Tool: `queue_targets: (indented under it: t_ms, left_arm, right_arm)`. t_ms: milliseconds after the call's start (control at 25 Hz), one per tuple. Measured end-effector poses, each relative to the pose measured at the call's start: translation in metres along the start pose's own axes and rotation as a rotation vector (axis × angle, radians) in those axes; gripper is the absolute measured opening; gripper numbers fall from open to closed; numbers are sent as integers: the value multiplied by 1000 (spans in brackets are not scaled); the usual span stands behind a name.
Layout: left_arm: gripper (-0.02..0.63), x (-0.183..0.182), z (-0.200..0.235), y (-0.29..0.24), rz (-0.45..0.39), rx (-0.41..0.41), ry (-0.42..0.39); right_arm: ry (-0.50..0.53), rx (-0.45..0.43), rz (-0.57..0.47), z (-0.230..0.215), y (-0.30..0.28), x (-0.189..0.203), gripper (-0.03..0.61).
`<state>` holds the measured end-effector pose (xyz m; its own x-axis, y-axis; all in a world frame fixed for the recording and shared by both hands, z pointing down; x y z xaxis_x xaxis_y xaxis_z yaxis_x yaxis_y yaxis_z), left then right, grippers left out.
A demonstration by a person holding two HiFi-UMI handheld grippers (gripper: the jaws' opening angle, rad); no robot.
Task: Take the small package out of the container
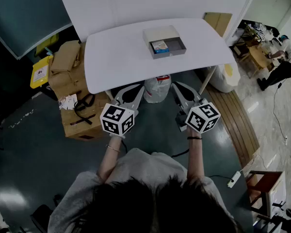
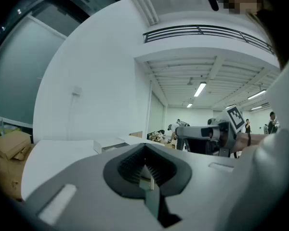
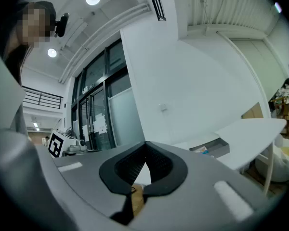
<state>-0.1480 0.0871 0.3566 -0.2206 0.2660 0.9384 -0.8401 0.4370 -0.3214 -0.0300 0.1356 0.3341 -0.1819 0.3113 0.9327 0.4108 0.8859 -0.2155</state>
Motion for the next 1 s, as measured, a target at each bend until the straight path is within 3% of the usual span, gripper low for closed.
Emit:
queue_targets:
  t_ms: [440,1000]
  left_arm:
    - [-8,-1,-3,-14,9,-7,10]
    - [-8,-5,-6,-41,11,-59,45]
  right_arm:
    - [-27,5,8,-20,3,1,14]
    - [-34,-62,58,-51,-5,-1,14]
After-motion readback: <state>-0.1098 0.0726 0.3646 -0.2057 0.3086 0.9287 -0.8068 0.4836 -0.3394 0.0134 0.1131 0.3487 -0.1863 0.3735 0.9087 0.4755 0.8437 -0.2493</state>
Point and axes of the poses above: the fingertips, and each gripper's own axes: y backward along the fingers, z to its left, x out of its underside, the point moved 1 cm from there along y, backward along the fingers, and after that the axes turned 14 degrees about z, right-handed, at the moved point
